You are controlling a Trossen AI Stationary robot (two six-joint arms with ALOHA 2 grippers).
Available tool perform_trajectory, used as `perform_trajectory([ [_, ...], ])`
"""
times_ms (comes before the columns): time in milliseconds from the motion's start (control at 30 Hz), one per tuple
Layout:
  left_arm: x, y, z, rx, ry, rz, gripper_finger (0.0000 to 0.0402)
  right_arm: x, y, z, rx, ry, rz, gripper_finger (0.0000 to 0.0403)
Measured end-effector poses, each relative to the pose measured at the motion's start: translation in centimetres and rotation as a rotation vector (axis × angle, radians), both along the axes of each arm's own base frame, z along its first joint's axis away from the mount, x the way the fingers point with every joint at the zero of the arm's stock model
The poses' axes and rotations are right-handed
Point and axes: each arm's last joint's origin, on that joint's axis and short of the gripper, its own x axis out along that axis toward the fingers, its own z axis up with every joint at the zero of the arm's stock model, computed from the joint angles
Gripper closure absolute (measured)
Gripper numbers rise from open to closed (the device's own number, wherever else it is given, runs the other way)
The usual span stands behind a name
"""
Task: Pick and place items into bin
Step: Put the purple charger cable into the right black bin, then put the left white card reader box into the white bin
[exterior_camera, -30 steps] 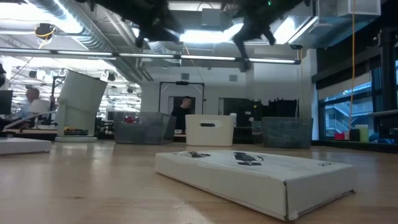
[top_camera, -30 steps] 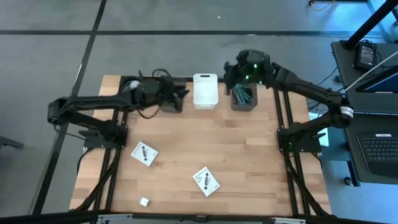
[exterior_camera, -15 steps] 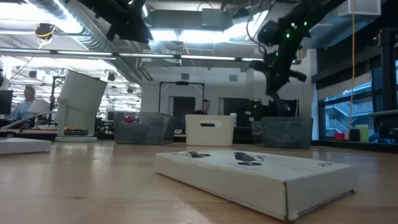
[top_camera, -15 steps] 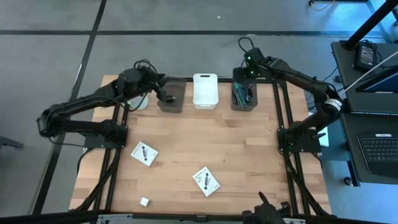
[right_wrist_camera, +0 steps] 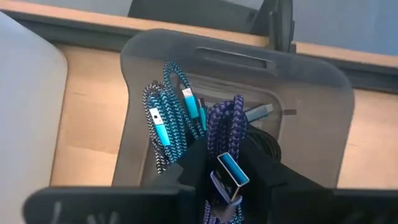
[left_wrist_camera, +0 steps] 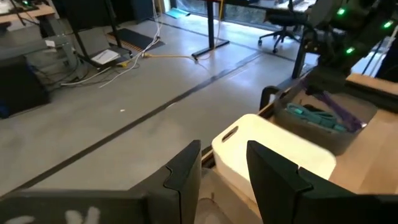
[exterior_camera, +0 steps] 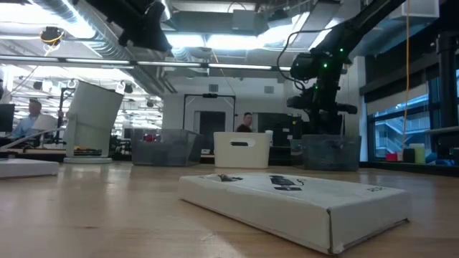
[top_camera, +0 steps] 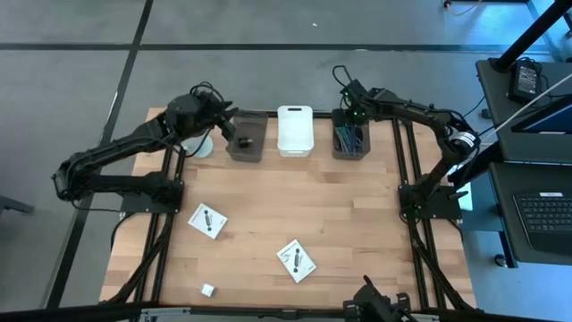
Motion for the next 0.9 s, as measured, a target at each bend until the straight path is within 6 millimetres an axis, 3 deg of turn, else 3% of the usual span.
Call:
perform_trajectory([
  [467, -0.47, 0.58, -0.2, 0.009, 0.044, 0.015, 0.0277, -0.44, -0.29, -0.08, 0.03, -0.021, -0.03, 0.0318],
  [900, -0.48, 0.55, -0.3, 0.02, 0.073, 0.003, 0.0282, -0.45, -0.22, -0.1, 0.042, -0.023, -0.022, 0.0221],
])
